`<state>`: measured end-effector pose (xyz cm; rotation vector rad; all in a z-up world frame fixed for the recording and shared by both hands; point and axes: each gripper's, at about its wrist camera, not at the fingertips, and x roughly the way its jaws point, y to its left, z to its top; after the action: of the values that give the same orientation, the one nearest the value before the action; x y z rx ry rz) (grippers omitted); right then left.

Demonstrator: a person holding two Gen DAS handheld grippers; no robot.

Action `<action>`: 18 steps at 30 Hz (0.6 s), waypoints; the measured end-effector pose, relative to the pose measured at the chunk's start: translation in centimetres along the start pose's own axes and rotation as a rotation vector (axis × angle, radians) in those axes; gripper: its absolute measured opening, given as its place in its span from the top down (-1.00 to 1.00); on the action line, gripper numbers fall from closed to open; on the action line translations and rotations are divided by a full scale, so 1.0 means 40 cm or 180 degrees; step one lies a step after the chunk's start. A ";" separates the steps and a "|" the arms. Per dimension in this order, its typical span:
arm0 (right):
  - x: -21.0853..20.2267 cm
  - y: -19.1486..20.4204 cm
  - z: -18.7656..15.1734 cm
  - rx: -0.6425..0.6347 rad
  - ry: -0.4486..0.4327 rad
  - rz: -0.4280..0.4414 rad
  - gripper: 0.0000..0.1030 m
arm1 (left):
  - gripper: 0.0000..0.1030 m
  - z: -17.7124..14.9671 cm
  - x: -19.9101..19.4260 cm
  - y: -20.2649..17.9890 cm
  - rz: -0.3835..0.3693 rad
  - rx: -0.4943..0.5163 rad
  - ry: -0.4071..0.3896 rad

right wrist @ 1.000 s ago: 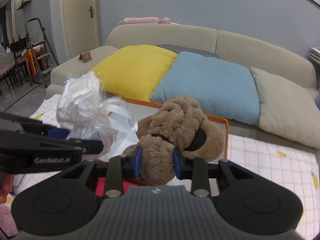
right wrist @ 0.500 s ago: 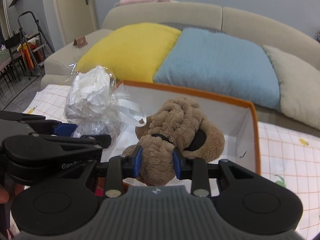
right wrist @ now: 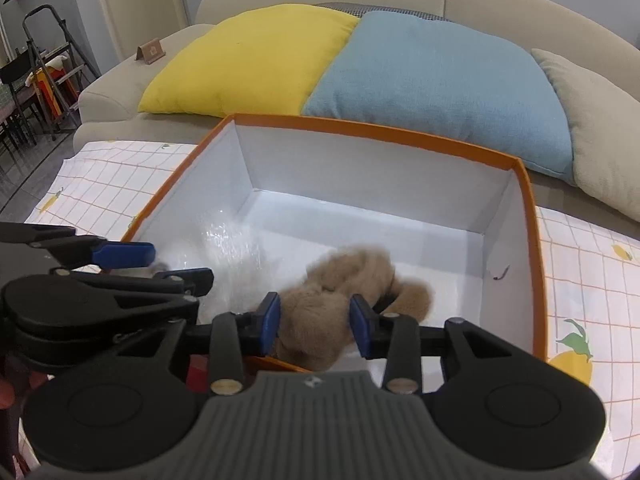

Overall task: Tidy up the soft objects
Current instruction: 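Carry the teddy bear and foil bag into the orange box with both tools, then open both tools to release the items and withdraw from the box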

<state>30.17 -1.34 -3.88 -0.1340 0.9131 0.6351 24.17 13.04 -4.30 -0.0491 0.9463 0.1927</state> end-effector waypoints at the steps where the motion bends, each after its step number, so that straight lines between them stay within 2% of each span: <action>1: -0.005 -0.002 -0.001 0.0008 -0.0019 0.0003 0.25 | -0.33 0.000 -0.003 0.001 -0.0003 -0.0003 -0.0024; 7: -0.063 -0.005 0.000 -0.0059 -0.0192 -0.0065 0.04 | -0.50 0.003 -0.064 0.005 -0.0076 0.0000 -0.0227; 10: -0.121 -0.005 -0.001 -0.0135 -0.0369 -0.0123 -0.12 | -0.53 -0.001 -0.128 -0.002 -0.0097 0.0018 -0.0485; 14: -0.218 -0.010 -0.012 -0.0120 -0.0604 -0.0124 -0.20 | -0.55 -0.013 -0.224 -0.019 -0.0123 0.0040 -0.0804; 18: -0.316 -0.020 -0.047 -0.0038 -0.0830 -0.0118 -0.30 | -0.55 -0.042 -0.319 -0.035 -0.0272 0.0039 -0.1041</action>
<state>23.72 -8.41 4.59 -0.0764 0.6539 0.6078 15.82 9.64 5.02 -0.0449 0.6179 0.1113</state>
